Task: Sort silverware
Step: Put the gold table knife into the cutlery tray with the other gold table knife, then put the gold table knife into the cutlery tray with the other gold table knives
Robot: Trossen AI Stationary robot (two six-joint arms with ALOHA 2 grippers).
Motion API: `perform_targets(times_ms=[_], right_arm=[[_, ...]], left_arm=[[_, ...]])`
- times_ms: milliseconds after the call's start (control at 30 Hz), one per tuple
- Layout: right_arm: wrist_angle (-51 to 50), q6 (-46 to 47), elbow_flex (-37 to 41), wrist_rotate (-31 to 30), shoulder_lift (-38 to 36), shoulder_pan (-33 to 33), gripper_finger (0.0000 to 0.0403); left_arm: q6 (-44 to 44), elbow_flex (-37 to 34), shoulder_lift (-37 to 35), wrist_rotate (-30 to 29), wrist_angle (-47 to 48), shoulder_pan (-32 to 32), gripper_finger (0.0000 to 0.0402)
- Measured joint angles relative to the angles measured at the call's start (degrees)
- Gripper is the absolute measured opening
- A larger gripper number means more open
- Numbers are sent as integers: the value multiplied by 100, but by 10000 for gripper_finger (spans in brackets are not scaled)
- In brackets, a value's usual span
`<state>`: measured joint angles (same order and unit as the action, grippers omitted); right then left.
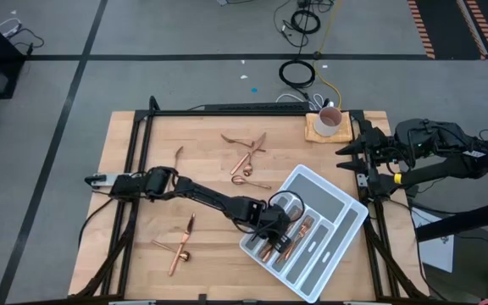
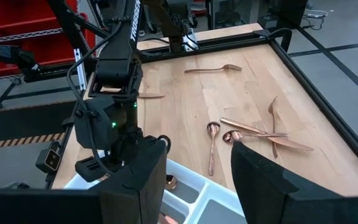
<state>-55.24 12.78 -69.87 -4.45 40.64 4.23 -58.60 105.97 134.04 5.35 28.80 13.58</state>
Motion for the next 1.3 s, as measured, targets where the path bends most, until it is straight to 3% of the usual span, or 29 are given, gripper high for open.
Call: perform_targets(times_ms=[300, 467, 733, 867, 1000, 1133, 1300], right_arm=[[-27, 0, 0, 4, 0, -1, 167], [-88, -4, 0, 4, 0, -1, 167], [-92, -87, 0, 3, 0, -1, 167], [-109, -99, 0, 4, 0, -2, 167], [-253, -15, 0, 9, 2, -1, 167], [-451, -6, 0, 11, 0, -1, 167], [-465, -12, 0, 7, 0, -2, 167]], left_arm=[[-103, 268, -74, -109, 497, -86, 98], [6, 798, -72, -124, 1080, -107, 98], [818, 2213, -81, -284, 3478, -228, 98], [1052, 2898, -125, -886, 5179, -160, 98], [759, 2734, -634, -1546, 6167, 147, 98], [624, 2515, -1196, -1896, 6094, 755, 98], [-859, 2210, -1371, -2162, 6109, 1604, 98]])
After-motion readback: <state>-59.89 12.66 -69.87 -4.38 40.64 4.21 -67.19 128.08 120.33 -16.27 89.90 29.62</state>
